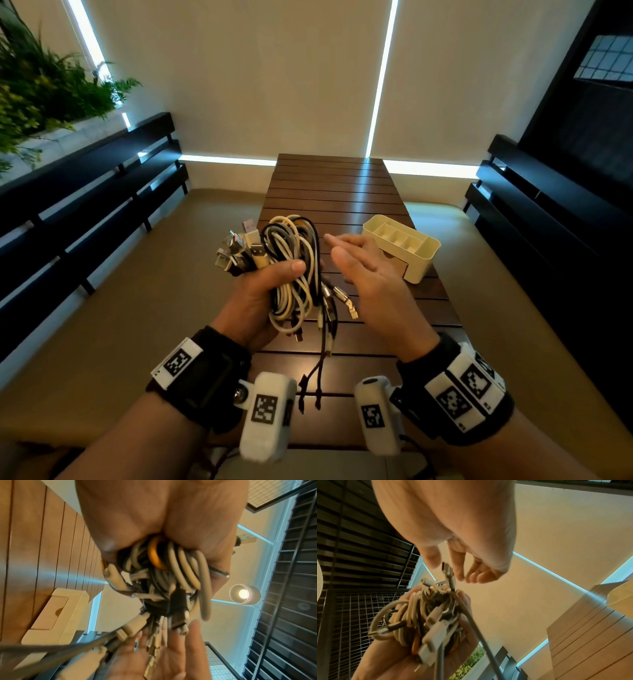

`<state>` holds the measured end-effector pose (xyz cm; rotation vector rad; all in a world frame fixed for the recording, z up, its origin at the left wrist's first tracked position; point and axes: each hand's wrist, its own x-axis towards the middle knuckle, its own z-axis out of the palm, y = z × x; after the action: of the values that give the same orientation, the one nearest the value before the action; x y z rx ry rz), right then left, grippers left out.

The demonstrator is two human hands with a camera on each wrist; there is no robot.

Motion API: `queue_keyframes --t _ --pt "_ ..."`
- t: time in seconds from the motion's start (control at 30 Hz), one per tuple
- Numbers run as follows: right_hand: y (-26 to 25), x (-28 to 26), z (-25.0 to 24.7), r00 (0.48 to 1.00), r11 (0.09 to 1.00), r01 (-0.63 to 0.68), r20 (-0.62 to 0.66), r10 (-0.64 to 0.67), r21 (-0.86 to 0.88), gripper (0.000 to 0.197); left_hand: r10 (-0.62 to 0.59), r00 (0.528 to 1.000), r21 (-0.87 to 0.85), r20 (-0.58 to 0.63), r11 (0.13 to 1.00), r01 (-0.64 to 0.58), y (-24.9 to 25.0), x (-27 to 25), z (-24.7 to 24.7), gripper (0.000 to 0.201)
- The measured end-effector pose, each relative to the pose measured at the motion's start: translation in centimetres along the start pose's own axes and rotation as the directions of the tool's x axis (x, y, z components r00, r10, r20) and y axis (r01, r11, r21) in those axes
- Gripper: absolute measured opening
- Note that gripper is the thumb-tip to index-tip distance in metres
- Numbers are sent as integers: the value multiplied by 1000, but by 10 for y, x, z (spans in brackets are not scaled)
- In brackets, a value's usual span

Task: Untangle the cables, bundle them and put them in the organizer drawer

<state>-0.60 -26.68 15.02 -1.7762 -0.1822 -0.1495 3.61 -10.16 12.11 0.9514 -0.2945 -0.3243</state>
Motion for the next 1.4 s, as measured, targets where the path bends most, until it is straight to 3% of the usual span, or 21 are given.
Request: queue_keyframes --t 0.17,0.37,0.5,0.6,0.67,0.77,0.87,0.97,1.03,1.23,1.4 --pt "13 -3 -1 991 991 128 -31 -129 -33 21 12 1000 22 25 1000 -13 2 2 -3 61" --pt "12 2 -4 990 990 141 -5 -141 -5 18 35 999 46 2 998 -35 3 2 3 71" --pt "14 -3 -4 999 997 -10 -40 13 81 42 52 998 129 -24 990 -49 7 0 -2 62" --pt "21 -9 -12 986 984 -125 -91 137 124 43 68 994 174 -90 983 -51 9 0 -11 61" --pt "21 -11 -15 960 926 -273 17 278 260 48 87 986 177 -143 982 -61 9 0 -15 71" --pt "15 -17 -5 843 813 -525 287 456 252 60 120 976 180 -180 980 -88 4 1 -15 72" --pt "17 -17 9 778 729 -612 399 485 306 55 123 980 143 -155 985 -101 -3 1 -6 73" --pt "17 -11 15 814 690 -580 346 467 433 57 103 988 111 -115 990 -90 -8 -1 1 93" --pt "18 -8 16 855 710 -518 266 445 477 52 90 992 92 -92 992 -82 -10 -3 2 97" --pt "23 -2 11 937 915 -318 -65 344 248 32 112 989 63 -94 992 -106 -15 -11 5 101" --pt "23 0 9 947 943 -265 -130 294 201 63 96 992 19 -87 995 -94 -14 -15 5 105"
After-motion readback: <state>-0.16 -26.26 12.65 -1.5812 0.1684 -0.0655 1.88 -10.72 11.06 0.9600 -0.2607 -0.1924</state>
